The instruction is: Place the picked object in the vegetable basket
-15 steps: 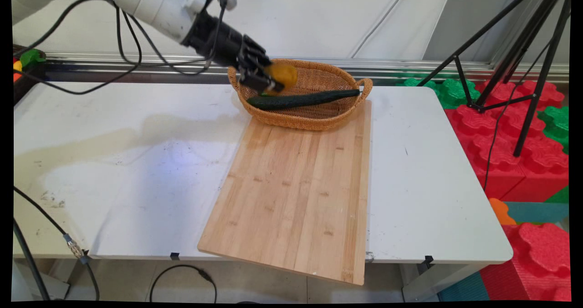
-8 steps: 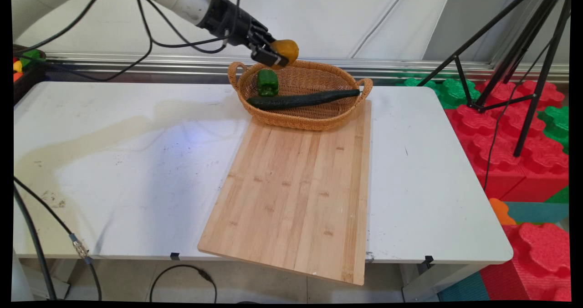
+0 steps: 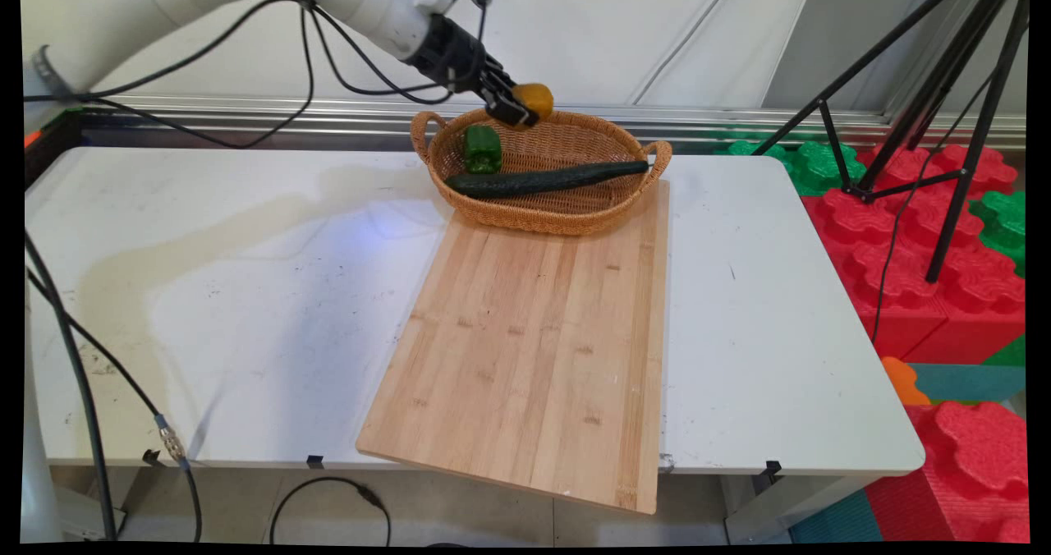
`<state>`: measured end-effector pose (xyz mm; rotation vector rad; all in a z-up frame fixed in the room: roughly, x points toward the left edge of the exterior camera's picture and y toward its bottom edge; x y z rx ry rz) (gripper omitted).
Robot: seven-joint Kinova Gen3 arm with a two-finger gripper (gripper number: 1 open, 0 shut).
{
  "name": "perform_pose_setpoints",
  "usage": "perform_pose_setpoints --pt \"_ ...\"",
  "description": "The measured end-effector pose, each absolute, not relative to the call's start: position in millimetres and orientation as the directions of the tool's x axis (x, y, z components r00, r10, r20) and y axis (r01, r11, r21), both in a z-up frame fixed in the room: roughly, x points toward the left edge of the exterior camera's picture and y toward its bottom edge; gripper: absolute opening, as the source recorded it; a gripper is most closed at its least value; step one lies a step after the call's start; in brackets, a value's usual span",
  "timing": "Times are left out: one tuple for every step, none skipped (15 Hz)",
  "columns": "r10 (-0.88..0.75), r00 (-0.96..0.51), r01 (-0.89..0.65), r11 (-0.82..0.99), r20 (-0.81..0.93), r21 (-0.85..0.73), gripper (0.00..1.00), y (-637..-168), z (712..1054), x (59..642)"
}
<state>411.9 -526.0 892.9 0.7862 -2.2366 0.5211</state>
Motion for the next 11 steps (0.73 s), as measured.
perform_pose_setpoints --pt "-0.395 -0.575 -0.667 0.733 0.716 -0.132 0.00 -531.8 885.6 409.0" --pt "-0.404 -0.580 -0.669 0.732 0.707 -0.130 0.00 -536.9 878.6 406.0" --pt "-0.412 -0.584 -0.671 0.730 0.700 -0.130 0.00 -540.0 873.1 404.3" --pt "-0.415 -0.586 -0.671 0.730 0.696 -0.130 0.00 -542.0 869.7 403.1" --pt "-0.420 -0.589 -0.671 0.730 0.690 -0.129 0.00 -545.0 865.0 401.0" --pt "-0.422 -0.590 -0.672 0.729 0.688 -0.129 0.00 -546.6 862.2 399.9" --pt "-0.424 -0.592 -0.672 0.729 0.686 -0.129 0.00 -548.8 858.7 398.4" --pt "-0.424 -0.592 -0.672 0.730 0.685 -0.129 0.00 -550.0 856.8 397.3" --pt "-0.424 -0.594 -0.670 0.731 0.684 -0.129 1.00 -551.6 854.3 395.9" --pt "-0.421 -0.595 -0.668 0.733 0.685 -0.130 1.00 -553.0 852.7 394.5" --pt "-0.416 -0.597 -0.664 0.736 0.686 -0.132 1.00 -554.6 851.6 393.0"
